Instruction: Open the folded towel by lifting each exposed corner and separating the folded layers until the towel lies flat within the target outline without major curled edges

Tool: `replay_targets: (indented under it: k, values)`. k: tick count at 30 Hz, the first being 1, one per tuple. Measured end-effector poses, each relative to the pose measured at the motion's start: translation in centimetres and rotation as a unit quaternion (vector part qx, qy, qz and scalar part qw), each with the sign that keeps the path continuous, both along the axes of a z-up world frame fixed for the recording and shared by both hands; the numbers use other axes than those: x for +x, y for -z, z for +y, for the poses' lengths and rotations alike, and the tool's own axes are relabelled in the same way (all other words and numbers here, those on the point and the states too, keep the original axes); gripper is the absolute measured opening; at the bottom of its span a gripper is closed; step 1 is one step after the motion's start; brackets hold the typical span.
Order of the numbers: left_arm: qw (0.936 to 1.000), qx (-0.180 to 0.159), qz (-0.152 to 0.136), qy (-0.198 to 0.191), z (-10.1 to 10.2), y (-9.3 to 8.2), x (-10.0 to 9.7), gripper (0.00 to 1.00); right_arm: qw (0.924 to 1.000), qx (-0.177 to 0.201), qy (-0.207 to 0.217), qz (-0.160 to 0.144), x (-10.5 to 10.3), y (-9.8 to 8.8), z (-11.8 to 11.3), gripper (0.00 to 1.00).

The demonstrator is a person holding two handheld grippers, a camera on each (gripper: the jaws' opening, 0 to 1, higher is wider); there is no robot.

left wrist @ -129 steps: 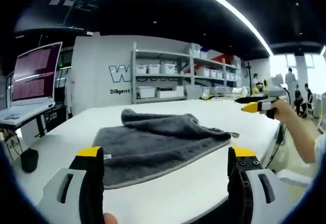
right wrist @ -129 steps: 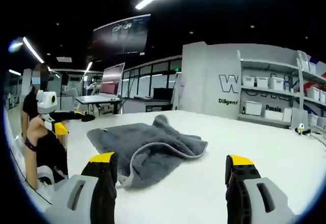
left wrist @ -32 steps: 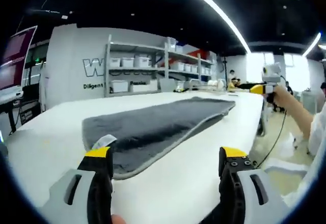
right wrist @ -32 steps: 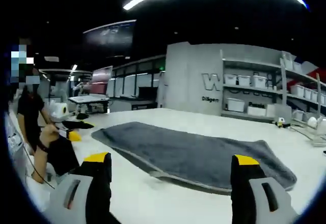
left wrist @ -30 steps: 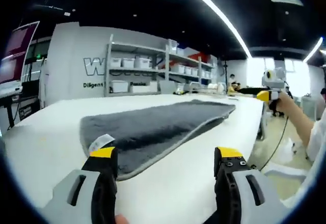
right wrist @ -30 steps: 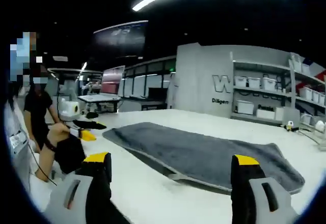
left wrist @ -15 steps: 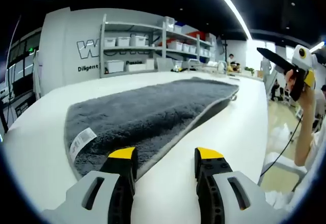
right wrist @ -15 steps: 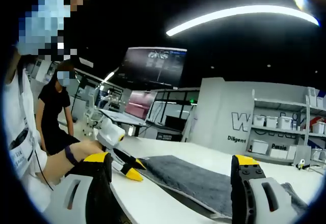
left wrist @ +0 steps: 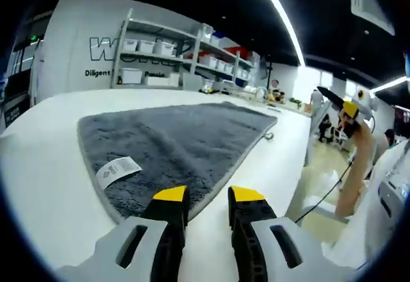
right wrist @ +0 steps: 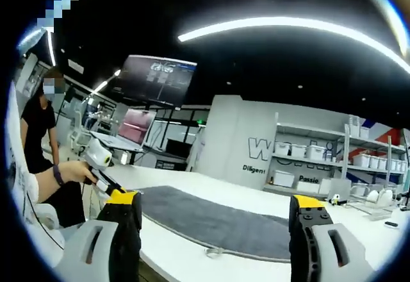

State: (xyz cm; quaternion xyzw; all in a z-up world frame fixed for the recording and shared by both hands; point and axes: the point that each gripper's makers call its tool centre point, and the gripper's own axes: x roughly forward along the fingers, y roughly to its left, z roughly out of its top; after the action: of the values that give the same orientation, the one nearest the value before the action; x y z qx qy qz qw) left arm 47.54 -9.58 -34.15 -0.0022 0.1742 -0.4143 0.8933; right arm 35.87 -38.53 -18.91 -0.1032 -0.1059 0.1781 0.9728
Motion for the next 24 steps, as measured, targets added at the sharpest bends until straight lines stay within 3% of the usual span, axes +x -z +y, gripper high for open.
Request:
replay_targets:
  k: [5, 7, 10, 13, 16, 18, 24]
  values:
    - [0.9965, 0.015, -0.056, -0.060, -0.1, -1.9, -0.7, 0.37, 0.9990, 0.012, 0.040, 0.017, -0.8, 0.4, -2.7, 0.98]
    - [0.9936, 0.004, -0.072, -0.086, -0.8, -3.4, -1.1, 0.48, 0.9987, 0.013, 0.048, 0.011, -1.3, 0.3, -3.4, 0.98]
    - [0.9923, -0.006, -0.075, -0.098, -2.2, -5.2, -2.1, 0.70, 0.9978, 0.012, 0.065, 0.011, -1.8, 0.3, -4.5, 0.98]
    - [0.9903, -0.019, -0.076, -0.114, -3.6, -6.5, -3.1, 0.85, 0.9958, 0.003, 0.089, 0.020, -2.3, 0.7, -5.8, 0.98]
    - [0.9901, -0.022, -0.077, -0.115, -4.9, -6.6, -4.4, 0.90, 0.9937, 0.004, 0.110, 0.023, -2.7, 0.9, -7.0, 0.99]
    - [0.9919, -0.004, -0.068, -0.108, -5.2, -5.8, -5.2, 0.90, 0.9916, 0.008, 0.126, 0.028, -2.9, 1.2, -8.2, 0.99]
    - [0.9898, 0.025, -0.056, -0.129, -3.8, -4.5, -5.8, 0.96, 0.9826, 0.038, 0.171, 0.063, -1.9, 2.9, -12.4, 0.99]
